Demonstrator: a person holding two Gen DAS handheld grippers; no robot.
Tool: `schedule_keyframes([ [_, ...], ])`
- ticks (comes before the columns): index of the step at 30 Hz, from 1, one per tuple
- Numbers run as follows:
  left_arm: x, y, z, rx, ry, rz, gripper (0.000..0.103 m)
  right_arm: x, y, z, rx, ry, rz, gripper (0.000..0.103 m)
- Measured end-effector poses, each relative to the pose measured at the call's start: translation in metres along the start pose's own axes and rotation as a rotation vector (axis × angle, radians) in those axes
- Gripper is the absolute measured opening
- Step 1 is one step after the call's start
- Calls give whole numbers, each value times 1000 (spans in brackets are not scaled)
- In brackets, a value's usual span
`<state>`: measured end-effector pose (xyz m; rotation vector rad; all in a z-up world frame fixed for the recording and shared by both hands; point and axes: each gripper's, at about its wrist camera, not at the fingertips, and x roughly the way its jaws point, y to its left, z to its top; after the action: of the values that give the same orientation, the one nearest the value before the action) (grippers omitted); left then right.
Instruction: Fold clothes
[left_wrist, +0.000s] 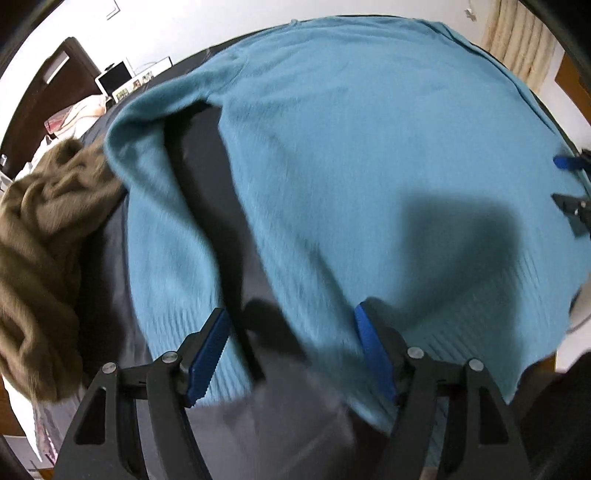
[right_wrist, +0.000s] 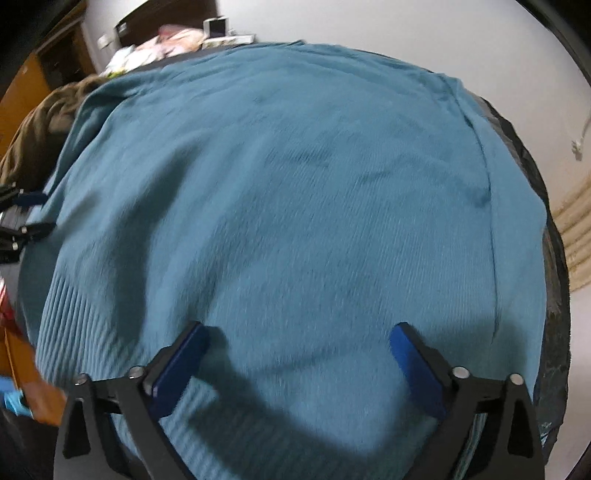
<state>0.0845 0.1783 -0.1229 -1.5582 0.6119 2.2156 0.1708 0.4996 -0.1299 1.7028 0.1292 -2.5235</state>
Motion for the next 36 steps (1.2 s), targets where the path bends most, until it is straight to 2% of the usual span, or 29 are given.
schedule_keyframes([
  [7, -17, -2, -36, 3, 55, -4, 74, -14, 0, -36, -67, 7, 28, 102],
  [11, -23, -8, -42, 4, 90, -19, 74, -22, -3, -54, -86, -11, 39, 102],
  [13, -26, -13, -39, 37, 112, -14, 74, -23, -4, -55, -85, -10, 39, 102],
  [15, -29, -15, -31, 56, 125, -18, 75, -22, -4, -52, -83, 7, 38, 102],
  [18, -42, -10, -3, 29, 77, -47, 75, -23, -11, -39, -37, 33, 49, 102],
  [20, -45, -6, 20, -4, 40, -61, 75, -30, -21, -26, 49, -13, 61, 102],
  [23, -35, -14, 49, -29, 6, -34, 75, -29, -29, -7, 145, -50, 86, 102],
  [28, -14, -29, 93, -63, -35, 13, 75, -10, -13, 4, 90, -32, 33, 102],
  [31, 0, -33, 93, -65, -20, 17, 76, -6, -8, -4, 37, -25, 0, 102],
  [32, 2, -33, 92, -64, -20, 16, 80, -7, -8, -7, 24, -31, -5, 102],
  [36, 4, -19, 94, -86, 17, -36, 83, -11, -11, -16, -3, -14, -1, 102],
])
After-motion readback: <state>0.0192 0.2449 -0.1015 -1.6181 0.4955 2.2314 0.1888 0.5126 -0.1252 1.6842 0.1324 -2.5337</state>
